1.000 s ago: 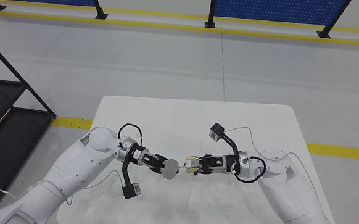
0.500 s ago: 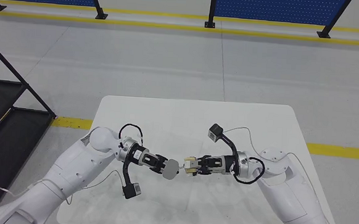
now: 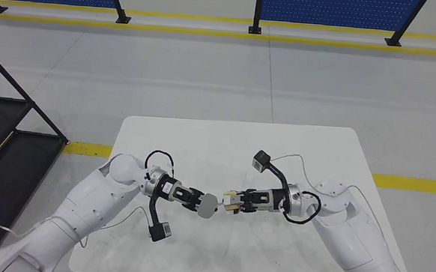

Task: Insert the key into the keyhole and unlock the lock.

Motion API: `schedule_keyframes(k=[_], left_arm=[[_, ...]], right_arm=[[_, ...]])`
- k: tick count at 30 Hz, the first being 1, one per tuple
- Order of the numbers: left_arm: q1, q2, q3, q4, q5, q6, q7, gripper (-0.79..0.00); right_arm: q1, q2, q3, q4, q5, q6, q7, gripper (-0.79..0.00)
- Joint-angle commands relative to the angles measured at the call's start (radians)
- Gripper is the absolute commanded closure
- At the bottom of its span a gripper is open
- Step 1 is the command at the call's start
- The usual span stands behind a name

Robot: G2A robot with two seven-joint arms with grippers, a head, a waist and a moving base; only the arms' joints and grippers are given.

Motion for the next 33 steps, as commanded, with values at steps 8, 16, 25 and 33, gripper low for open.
schedule_keyframes(k=[8, 16, 25, 33], left_arm=[[-0.005, 0.004, 0.012, 0.002, -0.006, 0.004, -0.004, 0.000], [-0.009, 0.008, 0.020, -0.002, -0.014, 0.005, -0.005, 0.000], [-0.013, 0.013, 0.028, -0.002, -0.018, 0.006, -0.006, 0.000], [-0.017, 0.016, 0.038, 0.002, -0.018, 0.010, -0.010, 0.000]], right_arm=[[-0.002, 0.002, 0.000, -0.003, -0.001, -0.006, -0.006, 0.000], [-0.005, 0.005, 0.003, -0.009, -0.017, -0.014, -0.019, 0.000], [-0.007, 0.008, 0.003, -0.014, -0.029, -0.017, -0.017, 0.000], [-0.007, 0.008, -0.001, -0.014, -0.019, -0.020, -0.013, 0.000]])
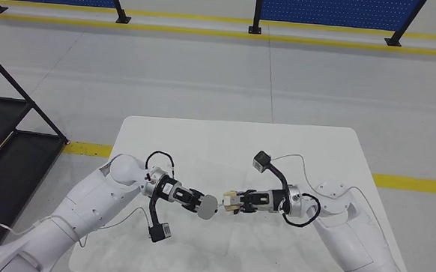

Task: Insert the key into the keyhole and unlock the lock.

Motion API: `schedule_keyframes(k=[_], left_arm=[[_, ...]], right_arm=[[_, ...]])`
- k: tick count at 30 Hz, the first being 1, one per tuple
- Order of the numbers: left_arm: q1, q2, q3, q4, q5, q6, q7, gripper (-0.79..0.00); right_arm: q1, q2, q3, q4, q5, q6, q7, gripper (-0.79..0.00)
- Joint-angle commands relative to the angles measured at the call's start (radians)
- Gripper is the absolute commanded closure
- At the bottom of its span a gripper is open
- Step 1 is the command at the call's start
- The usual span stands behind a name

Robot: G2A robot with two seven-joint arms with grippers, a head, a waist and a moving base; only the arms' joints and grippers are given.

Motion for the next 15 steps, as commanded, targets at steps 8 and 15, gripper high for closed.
schedule_keyframes(k=[8, 15], left_arm=[[-0.007, 0.002, 0.011, 0.002, -0.006, 0.003, -0.003, 0.000], [-0.011, 0.004, 0.017, 0.002, -0.008, 0.005, -0.005, 0.000]], right_arm=[[0.006, -0.001, -0.009, 0.003, 0.006, 0.000, 0.004, 0.000], [0.008, -0.001, -0.012, 0.004, 0.007, 0.003, 0.000, 0.000]])
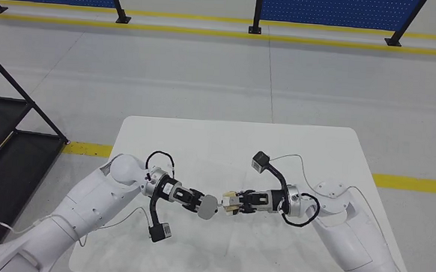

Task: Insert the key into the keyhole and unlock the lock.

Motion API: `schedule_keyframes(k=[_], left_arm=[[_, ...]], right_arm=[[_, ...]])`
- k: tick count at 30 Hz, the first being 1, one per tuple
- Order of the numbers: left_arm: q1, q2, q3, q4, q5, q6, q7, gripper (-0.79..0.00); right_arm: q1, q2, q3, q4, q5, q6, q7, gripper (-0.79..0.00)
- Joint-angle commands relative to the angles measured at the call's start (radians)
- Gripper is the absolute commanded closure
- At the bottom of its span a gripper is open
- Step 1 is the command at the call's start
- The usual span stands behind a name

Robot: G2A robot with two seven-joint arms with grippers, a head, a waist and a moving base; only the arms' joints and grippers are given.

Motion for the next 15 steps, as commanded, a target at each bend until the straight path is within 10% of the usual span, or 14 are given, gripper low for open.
schedule_keyframes(k=[1, 15], left_arm=[[-0.001, 0.000, 0.002, 0.000, -0.001, 0.001, -0.001, 0.000], [-0.005, 0.003, 0.007, 0.011, -0.015, 0.015, -0.015, 0.000]], right_arm=[[0.000, 0.000, -0.001, 0.000, 0.001, 0.001, -0.001, 0.000], [-0.004, 0.001, 0.001, -0.001, 0.008, -0.007, -0.019, 0.000]])
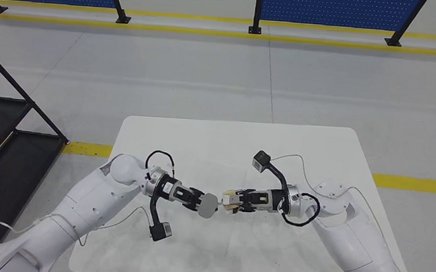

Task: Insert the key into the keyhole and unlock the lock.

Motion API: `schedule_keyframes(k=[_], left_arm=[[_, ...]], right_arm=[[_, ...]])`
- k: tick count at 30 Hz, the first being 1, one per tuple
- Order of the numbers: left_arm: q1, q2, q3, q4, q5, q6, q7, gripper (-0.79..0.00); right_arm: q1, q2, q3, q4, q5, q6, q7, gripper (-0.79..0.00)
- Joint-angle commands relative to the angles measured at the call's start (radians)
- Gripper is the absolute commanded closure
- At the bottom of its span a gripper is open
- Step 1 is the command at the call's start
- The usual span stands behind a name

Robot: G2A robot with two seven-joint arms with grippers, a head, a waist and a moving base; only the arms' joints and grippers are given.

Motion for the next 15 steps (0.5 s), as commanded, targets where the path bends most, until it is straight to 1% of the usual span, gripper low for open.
schedule_keyframes(k=[1, 15], left_arm=[[0.000, 0.000, 0.000, 0.001, -0.003, 0.001, -0.001, 0.000], [0.000, 0.003, 0.003, 0.001, -0.006, 0.004, -0.004, 0.000]], right_arm=[[0.000, 0.000, 0.000, 0.000, 0.001, -0.001, -0.002, 0.000], [-0.008, 0.002, 0.005, -0.004, 0.002, -0.007, -0.019, 0.000]])
